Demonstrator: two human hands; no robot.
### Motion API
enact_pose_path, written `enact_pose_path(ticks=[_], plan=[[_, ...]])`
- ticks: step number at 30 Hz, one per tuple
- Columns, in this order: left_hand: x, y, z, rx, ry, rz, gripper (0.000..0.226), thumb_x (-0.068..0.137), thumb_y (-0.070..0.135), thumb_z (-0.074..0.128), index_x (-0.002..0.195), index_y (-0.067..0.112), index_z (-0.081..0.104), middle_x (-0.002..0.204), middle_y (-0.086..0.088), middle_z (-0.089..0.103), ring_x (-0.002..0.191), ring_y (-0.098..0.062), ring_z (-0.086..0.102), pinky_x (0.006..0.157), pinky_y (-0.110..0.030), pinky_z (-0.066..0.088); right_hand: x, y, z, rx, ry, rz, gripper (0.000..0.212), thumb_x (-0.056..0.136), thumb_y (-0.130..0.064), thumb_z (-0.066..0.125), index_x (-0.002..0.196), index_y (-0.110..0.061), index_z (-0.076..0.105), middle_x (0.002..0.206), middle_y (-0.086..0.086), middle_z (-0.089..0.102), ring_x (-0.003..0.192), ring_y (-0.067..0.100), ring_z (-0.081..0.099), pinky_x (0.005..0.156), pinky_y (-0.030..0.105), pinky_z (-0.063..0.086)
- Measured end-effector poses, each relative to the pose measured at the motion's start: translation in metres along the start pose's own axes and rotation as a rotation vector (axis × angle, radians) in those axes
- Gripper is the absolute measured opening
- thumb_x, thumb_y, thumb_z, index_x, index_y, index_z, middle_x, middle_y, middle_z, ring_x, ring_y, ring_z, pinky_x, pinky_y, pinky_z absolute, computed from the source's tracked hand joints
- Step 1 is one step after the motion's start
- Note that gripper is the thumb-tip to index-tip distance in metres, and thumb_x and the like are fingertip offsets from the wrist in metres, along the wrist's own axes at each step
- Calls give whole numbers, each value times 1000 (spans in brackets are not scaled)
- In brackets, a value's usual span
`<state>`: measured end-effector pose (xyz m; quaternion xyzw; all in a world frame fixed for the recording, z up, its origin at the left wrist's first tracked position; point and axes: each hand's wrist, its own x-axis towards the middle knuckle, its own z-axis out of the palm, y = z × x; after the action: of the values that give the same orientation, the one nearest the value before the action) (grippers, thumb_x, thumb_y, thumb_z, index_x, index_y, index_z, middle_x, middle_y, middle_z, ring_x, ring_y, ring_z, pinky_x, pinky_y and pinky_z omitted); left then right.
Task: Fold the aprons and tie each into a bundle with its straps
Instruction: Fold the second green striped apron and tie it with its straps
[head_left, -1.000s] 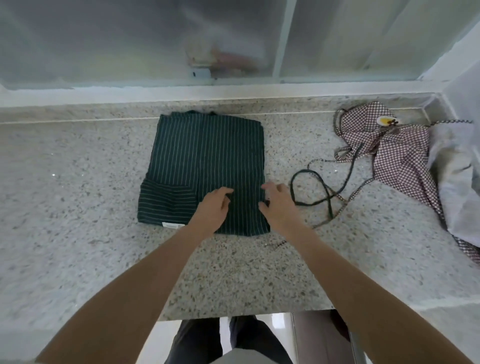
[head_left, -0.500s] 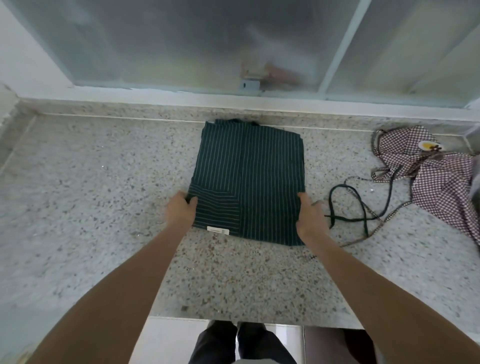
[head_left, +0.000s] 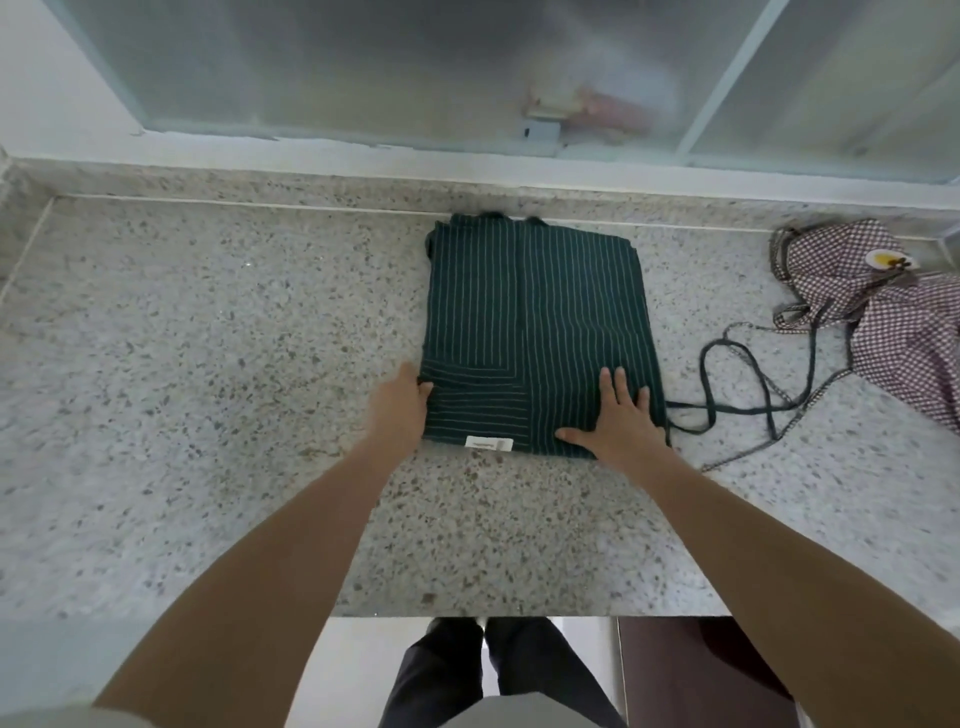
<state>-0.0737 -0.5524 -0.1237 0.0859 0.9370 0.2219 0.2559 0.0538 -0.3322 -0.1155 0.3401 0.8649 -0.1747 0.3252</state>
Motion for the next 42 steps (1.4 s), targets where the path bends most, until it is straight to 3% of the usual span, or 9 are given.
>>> enact_pose_path(ticks=[9,15,18,24,32,35,37,38,42], plan=[[3,3,-3,56,-157,-23,37,99,29,43,124,3,36,115,-20,57,103,-33,57,80,-38,46,-6,-16,-12,-99,7,70,117,74,-60,67,151,-14,-8,159,2,-12,145,34,2,109,50,28],[-7,11,-4,396,200,370,62,91,22,57,142,15,22,141,-13,29,127,-28,34,103,-38,35,-9,-26,-12,-152,-58,-221,112,77,-30,75,148,-36,-11,154,-1,-28,144,26,-17,112,58,16],[-6,4,2,554,-71,692,59,97,44,37,148,19,20,152,-4,22,139,-22,22,112,-35,25,-6,-20,-6,-109,-205,-241,114,76,-48,72,144,-41,-20,146,-7,-42,140,22,-30,107,68,10],[-4,-22,18,803,-271,634,97,80,78,25,140,24,-29,150,-2,-33,141,-21,-26,119,-41,-3,-7,-13,8,-217,-166,-244,130,67,-61,72,138,-38,-34,139,-5,-52,135,24,-39,102,74,6],[-14,9,-2,701,-347,607,53,103,36,17,151,14,8,158,-10,-2,146,-26,0,118,-35,4,-20,-6,16,-403,-17,-293,85,95,-46,45,148,-25,-18,153,5,-31,144,29,-19,111,63,15],[-14,23,-29,439,-361,581,47,102,34,26,138,10,45,144,-11,42,128,-24,45,102,-29,37,-21,-13,-12,-221,-52,-309,59,100,-24,42,151,-24,12,157,9,15,140,26,28,106,44,38],[-16,30,-49,168,-292,511,39,98,39,41,109,11,65,99,-6,66,82,-21,63,65,-24,46,-24,-19,-40,37,-74,-320,36,101,-25,39,135,-16,46,102,8,61,84,14,60,66,20,48],[-17,33,-59,27,-243,478,34,93,43,50,105,16,67,87,0,66,73,-16,62,61,-21,45,-27,-22,-54,145,-83,-320,28,101,-26,39,117,-13,58,77,0,55,64,8,51,53,15,37],[-18,33,-80,-192,-176,432,65,67,40,81,121,24,48,107,12,60,102,-3,53,91,-23,37,-29,-17,-86,437,-189,-236,26,99,-29,46,101,-10,64,79,6,60,66,14,53,58,17,39]])
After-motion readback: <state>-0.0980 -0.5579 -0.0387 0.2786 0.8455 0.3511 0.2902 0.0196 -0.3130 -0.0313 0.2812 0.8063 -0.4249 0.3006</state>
